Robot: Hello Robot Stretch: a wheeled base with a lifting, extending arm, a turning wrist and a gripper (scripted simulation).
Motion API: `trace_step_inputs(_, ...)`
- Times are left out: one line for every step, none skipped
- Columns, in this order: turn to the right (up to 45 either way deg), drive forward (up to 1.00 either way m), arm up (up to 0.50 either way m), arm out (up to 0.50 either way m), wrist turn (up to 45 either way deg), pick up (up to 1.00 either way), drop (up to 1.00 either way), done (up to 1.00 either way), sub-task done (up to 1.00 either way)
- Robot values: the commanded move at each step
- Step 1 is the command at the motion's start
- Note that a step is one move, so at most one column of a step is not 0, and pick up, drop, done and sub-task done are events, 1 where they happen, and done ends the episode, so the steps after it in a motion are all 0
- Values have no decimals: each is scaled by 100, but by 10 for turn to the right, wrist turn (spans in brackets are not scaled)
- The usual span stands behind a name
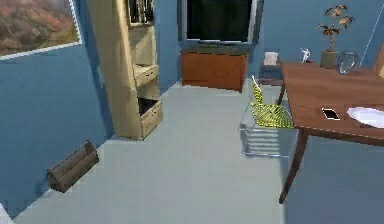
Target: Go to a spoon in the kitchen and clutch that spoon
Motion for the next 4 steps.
trace_step_inputs(0, 100, 0, 0, 0, 0, 0, 0, 0)
trace_step_inputs(0, 70, 0, 0, 0, 0, 0, 0, 0)
trace_step_inputs(-330, 0, 0, 0, 0, 0, 0, 0, 0)
trace_step_inputs(0, 25, 0, 0, 0, 0, 0, 0, 0)
